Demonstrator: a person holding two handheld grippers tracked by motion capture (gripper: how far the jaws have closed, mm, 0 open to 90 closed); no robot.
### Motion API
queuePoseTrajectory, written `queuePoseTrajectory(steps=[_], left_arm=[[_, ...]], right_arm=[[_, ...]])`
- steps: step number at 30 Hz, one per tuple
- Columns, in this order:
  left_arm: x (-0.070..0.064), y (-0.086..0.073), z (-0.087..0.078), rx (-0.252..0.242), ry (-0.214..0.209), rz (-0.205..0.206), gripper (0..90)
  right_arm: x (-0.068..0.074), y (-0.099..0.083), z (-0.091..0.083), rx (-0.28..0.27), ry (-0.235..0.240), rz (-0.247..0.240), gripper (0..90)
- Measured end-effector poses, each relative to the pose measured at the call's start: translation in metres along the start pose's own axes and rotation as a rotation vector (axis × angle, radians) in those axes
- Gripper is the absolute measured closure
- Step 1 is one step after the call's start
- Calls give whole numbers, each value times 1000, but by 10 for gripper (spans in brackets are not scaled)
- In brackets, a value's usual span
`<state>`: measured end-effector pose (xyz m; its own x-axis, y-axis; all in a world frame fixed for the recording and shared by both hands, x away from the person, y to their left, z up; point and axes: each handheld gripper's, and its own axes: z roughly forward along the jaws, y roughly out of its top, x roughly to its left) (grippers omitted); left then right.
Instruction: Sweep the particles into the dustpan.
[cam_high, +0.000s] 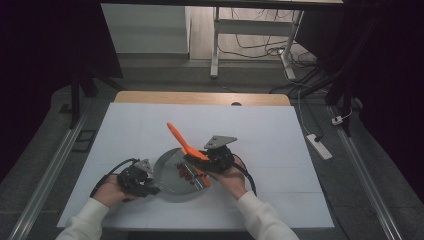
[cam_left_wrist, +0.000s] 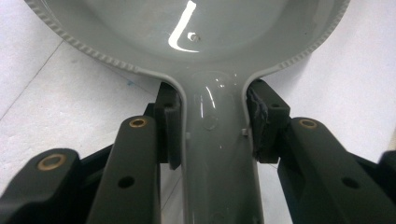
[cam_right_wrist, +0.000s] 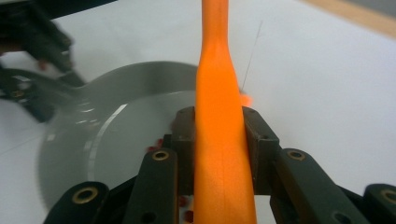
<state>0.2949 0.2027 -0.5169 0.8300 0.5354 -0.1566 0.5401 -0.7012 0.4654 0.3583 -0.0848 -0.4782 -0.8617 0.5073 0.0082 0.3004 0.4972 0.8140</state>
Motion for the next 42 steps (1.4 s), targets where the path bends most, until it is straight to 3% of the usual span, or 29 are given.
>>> queuePoseTrajectory(steps=[6,15,24,32,37,42], left_arm=[[0,0,0,1,1,1,620],[-1,0,0,-2,1,-4,620],[-2,-1,0,0,-3,-5,619],[-3,-1,-1,-2,-5,2,619],[-3,-1,-1,1,-3,3,619],[-3,-1,0,0,-3,2,619]], right_arm=[[-11,-1,-13,17,-96,-8,703],[-16,-6,-22,32,-123,7,702],[-23,-19,-44,32,-170,63,702],[-23,-26,-36,90,-166,67,702],[-14,-29,-23,126,-147,60,703],[-3,-27,-16,121,-128,53,702]])
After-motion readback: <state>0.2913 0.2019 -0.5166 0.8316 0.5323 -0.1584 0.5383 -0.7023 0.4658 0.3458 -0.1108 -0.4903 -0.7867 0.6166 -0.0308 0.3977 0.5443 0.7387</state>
